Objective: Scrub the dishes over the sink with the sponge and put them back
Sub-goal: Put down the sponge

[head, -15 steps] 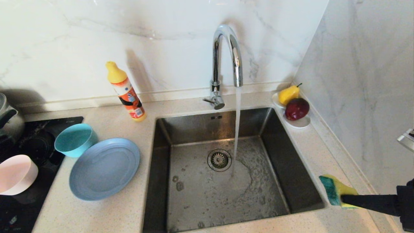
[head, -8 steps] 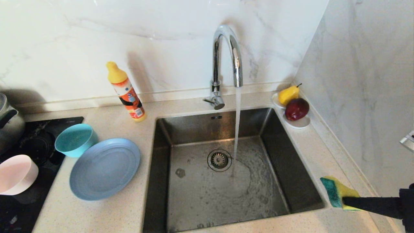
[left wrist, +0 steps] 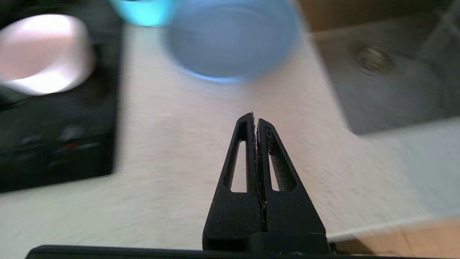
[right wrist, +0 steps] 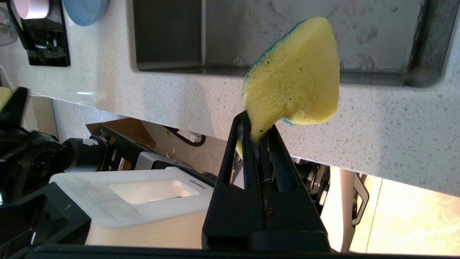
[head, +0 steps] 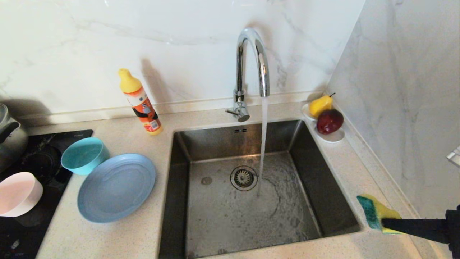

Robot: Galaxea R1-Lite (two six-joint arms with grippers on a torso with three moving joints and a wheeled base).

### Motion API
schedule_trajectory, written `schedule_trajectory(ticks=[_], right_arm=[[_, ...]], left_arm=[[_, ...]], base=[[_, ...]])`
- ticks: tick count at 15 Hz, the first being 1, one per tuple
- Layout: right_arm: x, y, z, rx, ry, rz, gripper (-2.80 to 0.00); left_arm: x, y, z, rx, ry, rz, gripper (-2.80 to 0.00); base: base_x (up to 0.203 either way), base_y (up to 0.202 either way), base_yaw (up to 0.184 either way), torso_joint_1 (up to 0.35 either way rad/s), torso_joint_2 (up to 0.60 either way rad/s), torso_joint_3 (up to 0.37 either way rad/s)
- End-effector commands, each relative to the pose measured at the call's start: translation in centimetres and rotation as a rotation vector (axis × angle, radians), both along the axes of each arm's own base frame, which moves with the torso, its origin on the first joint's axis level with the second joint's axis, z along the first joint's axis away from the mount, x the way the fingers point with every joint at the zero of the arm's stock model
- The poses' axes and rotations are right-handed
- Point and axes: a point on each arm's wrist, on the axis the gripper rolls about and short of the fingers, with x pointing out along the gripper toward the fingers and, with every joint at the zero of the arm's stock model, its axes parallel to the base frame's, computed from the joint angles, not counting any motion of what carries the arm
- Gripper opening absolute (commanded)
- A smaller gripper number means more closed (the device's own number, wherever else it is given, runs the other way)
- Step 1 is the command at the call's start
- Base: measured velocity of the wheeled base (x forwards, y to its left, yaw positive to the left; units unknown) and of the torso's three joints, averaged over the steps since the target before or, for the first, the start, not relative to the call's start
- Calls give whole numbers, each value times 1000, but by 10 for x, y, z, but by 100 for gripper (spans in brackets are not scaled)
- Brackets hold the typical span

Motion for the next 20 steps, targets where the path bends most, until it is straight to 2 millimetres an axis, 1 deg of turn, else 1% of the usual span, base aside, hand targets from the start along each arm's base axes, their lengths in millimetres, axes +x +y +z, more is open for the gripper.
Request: schedule_trajectory(ticks=[1,3,6,9,10,13,15,19,20], right_arm=[[-2,-1,1,-2,-10,0,-280],[-2,-2,4,-6,-26,-9,-280],[-1,-8,5,-65,-72,-27,-280],[4,-13,3,-182,-118,-92,-280],[3,-15,0,-245,-131,-114,-280],[1,-18,-15,-406,-139,-136,-280],[4,-19,-29,-534,-132,-137,-280],[17,-18,-69,-780,-190,-157,-280],[19,-17,-77,-840,-199,-139,-280]], left_arm=[[0,0,-4,-5,3,-14,-280],[0,0,-4,-6,3,-14,-280],[0,0,-4,-5,3,-14,-280],[0,0,-4,-6,3,-14,-280],[0,0,-4,-6,3,-14,-280],[0,0,-4,-6,3,-14,-280],[0,0,-4,-5,4,-14,-280],[0,0,-4,-5,3,-14,-280],[0,0,-4,-6,3,-14,-280]], base=[[0,0,0,0,0,0],[0,0,0,0,0,0],[0,0,0,0,0,0],[0,0,0,0,0,0],[0,0,0,0,0,0],[0,0,0,0,0,0],[0,0,0,0,0,0],[0,0,0,0,0,0],[0,0,0,0,0,0]])
